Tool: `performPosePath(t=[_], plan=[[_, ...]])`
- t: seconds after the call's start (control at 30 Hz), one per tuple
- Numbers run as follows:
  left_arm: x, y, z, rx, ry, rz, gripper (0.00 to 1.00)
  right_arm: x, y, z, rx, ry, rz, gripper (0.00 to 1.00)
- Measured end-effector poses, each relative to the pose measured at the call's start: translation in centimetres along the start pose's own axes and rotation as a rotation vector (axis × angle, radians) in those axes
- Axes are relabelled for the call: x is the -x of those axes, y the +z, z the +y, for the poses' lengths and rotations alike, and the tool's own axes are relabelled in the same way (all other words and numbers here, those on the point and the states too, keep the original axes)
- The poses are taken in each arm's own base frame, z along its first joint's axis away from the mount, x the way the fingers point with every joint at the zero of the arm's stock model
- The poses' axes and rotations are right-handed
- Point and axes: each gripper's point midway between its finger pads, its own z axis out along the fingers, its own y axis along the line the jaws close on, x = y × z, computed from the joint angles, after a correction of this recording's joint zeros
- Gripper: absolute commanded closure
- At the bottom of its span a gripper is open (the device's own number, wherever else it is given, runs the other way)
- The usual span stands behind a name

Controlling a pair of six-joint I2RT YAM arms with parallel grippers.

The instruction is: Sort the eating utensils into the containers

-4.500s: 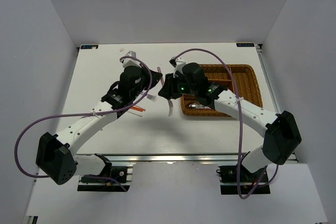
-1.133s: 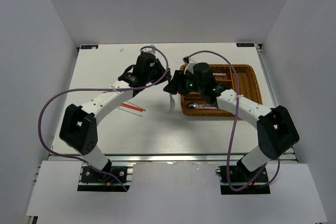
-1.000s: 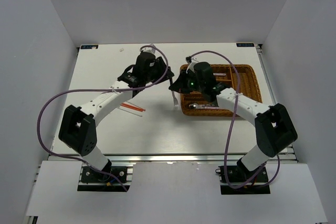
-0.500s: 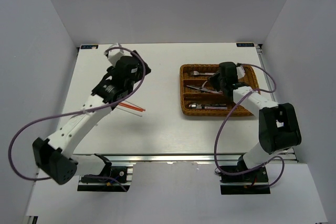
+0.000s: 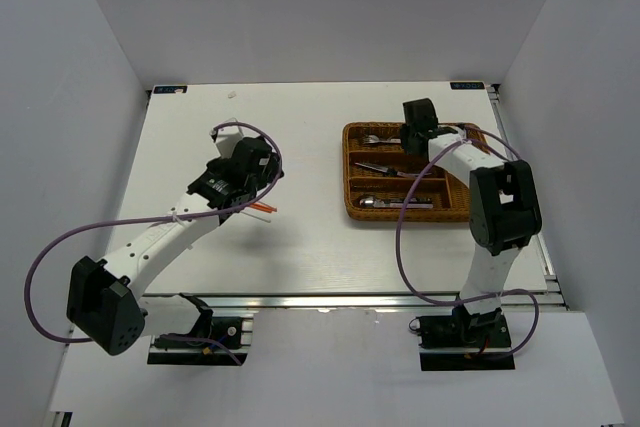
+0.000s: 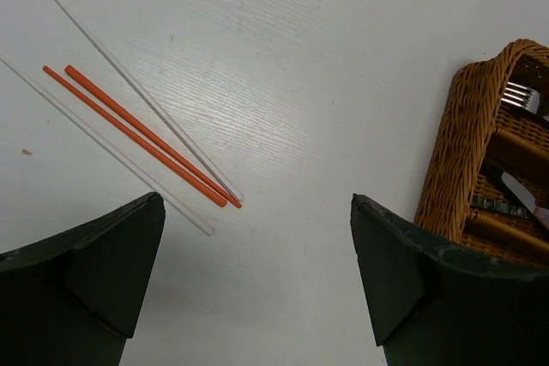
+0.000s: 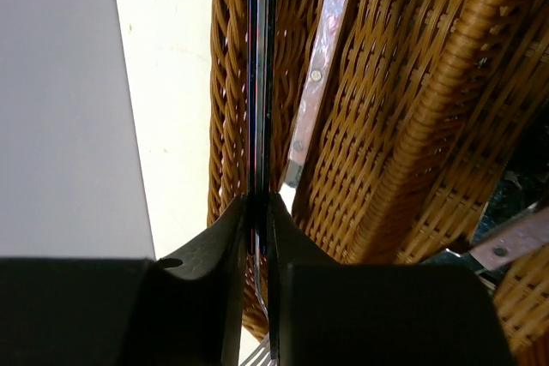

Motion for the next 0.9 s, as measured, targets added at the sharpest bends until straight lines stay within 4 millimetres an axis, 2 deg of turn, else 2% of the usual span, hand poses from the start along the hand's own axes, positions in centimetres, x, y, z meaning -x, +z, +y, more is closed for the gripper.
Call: performPosePath(t=[0.07, 0.17, 0.23, 0.27, 0.37, 0.47, 0.53, 0.6, 0.67, 0.7, 0.77, 0.83, 0.9], plan=[[0.0, 0.0, 0.1, 0.002, 0.003, -0.002, 0.02, 0.1, 0.4, 0.0, -0.009, 0.017, -0.013, 0.66], [0.2, -0.1, 0.4, 0.015, 0.008, -0.010, 0.02, 0.0, 0.7, -0.2, -0.010, 0.012, -0.016, 0.39], [0.1, -0.1, 0.9, 0.037, 0.012, -0.013, 0.02, 0.0, 0.7, 0.0, -0.001, 0.002, -0.012, 0.34], [0.2, -0.1, 1.2, 0.051, 0.008, -0.017, 0.02, -0.1, 0.6, 0.2, 0.008, -0.007, -0.008, 0.21], [0.2, -0.2, 2.3, 0.107, 0.005, -0.021, 0.02, -0.6, 0.4, 0.9, 0.042, -0.036, 0.009, 0.11], [0.8, -0.3, 3.3, 0.168, -0.015, -0.033, 0.02, -0.6, -1.2, 1.7, 0.097, -0.117, 0.020, 0.11], [0.9, -0.2, 3.9, 0.206, -0.025, -0.037, 0.02, -0.8, -3.4, 3.4, 0.170, -0.195, 0.021, 0.11], [0.8, 0.1, 4.8, 0.253, -0.040, -0.029, 0.02, -1.8, -6.0, 5.8, 0.273, -0.330, 0.048, 0.11], [0.5, 0.4, 6.1, 0.313, -0.055, -0.006, 0.02, -4.6, -9.3, 9.1, 0.429, -0.512, 0.113, 0.12], [0.4, 0.5, 6.9, 0.349, -0.066, 0.006, 0.02, -6.6, -11.2, 10.7, 0.524, -0.616, 0.159, 0.12], [0.7, 0.5, 8.7, 0.416, -0.102, 0.018, 0.02, -11.3, -15.0, 12.7, 0.692, -0.838, 0.231, 0.14], [1.4, 0.2, 11.2, 0.491, -0.147, 0.019, 0.02, -16.4, -18.0, 12.6, 0.822, -1.040, 0.291, 0.16], [2.7, -1.0, 14.0, 0.564, -0.194, -0.003, 0.02, -21.4, -19.8, 10.2, 0.902, -1.222, 0.375, 0.19]])
